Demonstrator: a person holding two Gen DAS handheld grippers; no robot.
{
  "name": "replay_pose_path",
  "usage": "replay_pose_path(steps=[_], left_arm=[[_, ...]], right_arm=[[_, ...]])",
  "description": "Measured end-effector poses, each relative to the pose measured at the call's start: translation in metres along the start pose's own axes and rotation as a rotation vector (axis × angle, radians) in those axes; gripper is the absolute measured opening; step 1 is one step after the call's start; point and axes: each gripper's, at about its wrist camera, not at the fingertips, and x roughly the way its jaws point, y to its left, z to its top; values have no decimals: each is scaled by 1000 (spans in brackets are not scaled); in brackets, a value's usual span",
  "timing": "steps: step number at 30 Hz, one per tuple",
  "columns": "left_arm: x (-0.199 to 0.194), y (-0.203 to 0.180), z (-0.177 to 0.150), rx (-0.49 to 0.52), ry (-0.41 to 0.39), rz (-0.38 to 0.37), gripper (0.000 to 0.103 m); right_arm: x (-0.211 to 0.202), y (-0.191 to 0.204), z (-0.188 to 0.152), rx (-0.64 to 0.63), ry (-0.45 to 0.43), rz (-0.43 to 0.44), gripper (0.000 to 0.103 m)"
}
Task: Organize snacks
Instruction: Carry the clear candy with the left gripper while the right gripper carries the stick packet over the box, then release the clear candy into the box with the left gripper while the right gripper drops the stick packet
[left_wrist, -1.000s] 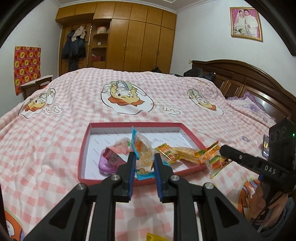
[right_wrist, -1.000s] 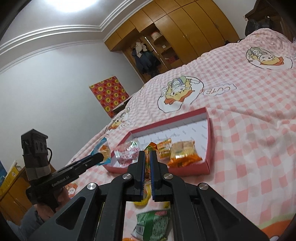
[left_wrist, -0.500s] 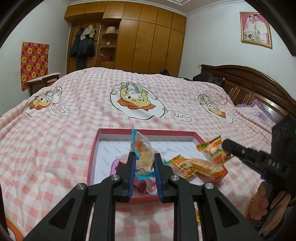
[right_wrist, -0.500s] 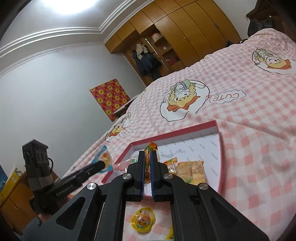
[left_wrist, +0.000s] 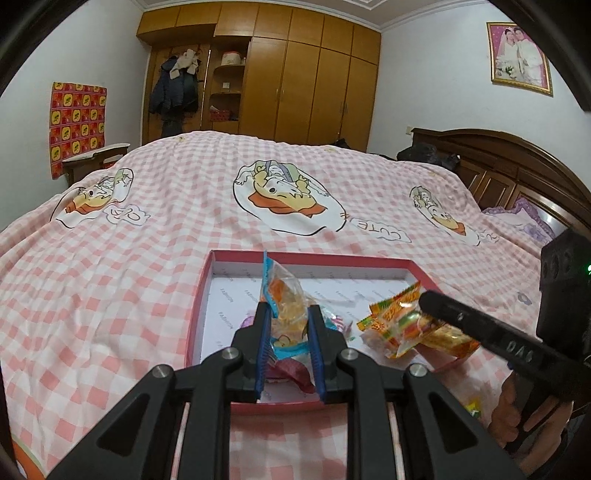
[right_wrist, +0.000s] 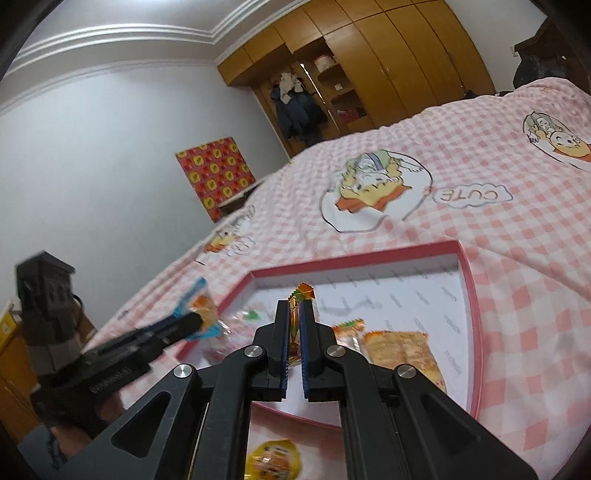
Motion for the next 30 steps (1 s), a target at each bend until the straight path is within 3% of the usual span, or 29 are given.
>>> replay_pose_path(steps=[10,24,30], left_arm=[[1,1,-1,3,-3,-1,21],[12,13,-4,-36,32,28,21],[14,6,-8,-18,46,-32,21]], right_arm=[[9,0,-6,-46,22,-42,6],[8,-9,-7,-14,24,-21,7],[8,-8,-8,-16,24,-19,7]])
